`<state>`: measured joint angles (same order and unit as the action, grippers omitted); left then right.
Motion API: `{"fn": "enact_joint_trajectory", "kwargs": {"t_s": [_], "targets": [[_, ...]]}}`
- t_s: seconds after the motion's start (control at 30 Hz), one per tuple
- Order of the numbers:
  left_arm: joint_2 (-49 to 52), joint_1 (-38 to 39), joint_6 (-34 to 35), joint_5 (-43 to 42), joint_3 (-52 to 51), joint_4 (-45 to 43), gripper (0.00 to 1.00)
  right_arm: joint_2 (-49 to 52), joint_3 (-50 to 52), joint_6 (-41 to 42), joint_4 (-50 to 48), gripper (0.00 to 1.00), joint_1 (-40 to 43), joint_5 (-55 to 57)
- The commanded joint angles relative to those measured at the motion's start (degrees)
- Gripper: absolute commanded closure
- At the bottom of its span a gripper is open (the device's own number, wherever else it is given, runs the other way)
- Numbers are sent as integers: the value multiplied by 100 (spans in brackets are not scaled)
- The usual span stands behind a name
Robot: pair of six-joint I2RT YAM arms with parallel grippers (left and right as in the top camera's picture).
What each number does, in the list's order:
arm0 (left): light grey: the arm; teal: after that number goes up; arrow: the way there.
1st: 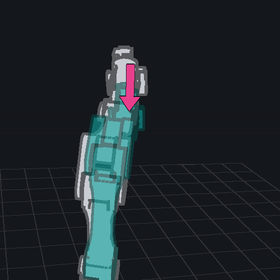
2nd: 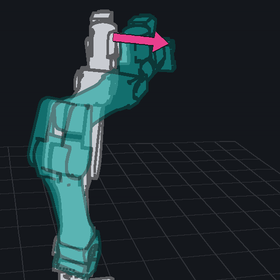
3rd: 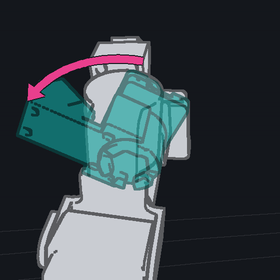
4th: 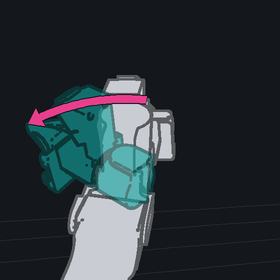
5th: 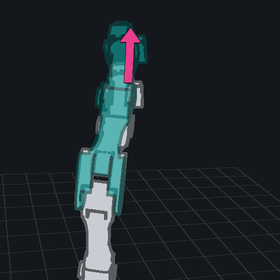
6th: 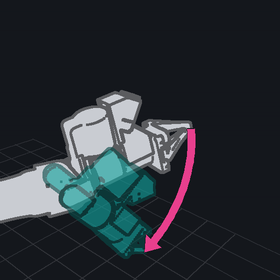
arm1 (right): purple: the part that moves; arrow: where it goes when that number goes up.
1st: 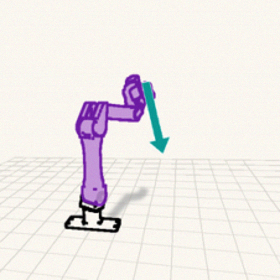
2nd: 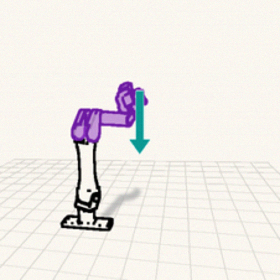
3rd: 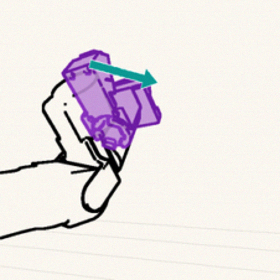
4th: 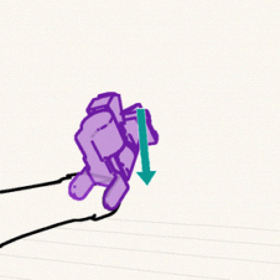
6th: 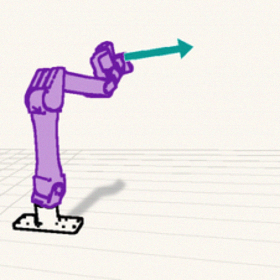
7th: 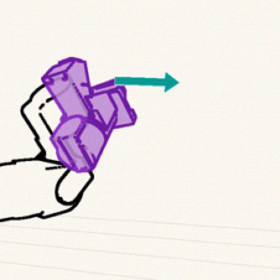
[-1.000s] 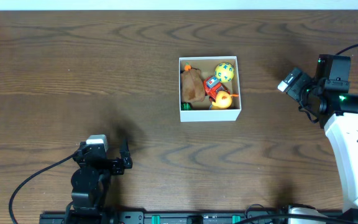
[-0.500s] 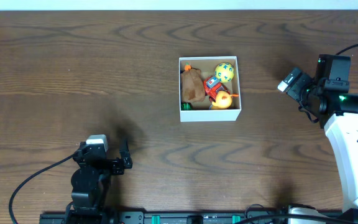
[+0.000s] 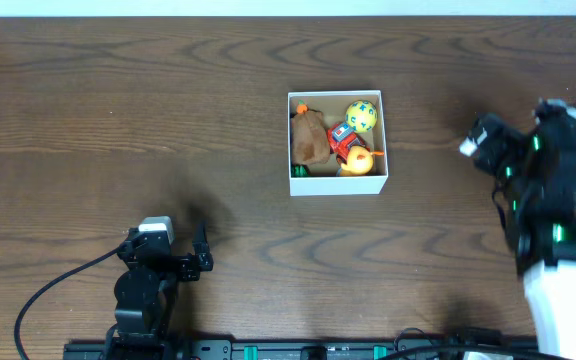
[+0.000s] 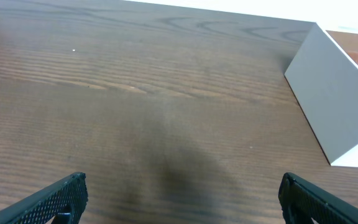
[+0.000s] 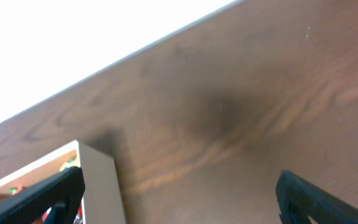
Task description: Pack container
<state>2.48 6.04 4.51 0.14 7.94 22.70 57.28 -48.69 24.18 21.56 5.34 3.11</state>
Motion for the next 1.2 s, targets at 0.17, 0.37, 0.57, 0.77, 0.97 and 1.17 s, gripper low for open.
{"fn": "enact_joint_trajectory", "kwargs": {"t_s": [0.17, 0.37, 0.57, 0.77, 0.97, 1.17], "targets": [[-33, -35, 52, -39, -109, 44, 2, -2297, 2048, -1294, -525, 1, -122, 164], [-33, -35, 52, -39, -109, 46, 2, -3532, 3143, -1283, -553, 1, -122, 144], [-33, -35, 52, -39, -109, 46, 2, -4332, 3845, -1167, -557, 1, -125, 136], [-33, -35, 52, -39, -109, 46, 2, -4769, 4275, -903, -640, 1, -125, 116], [-33, -35, 52, -39, -109, 44, 2, -4944, 4564, -824, -1169, 1, -125, 114], [-33, -35, 52, -39, -109, 46, 2, -4983, 4658, -597, -1381, 1, -125, 96]]}}
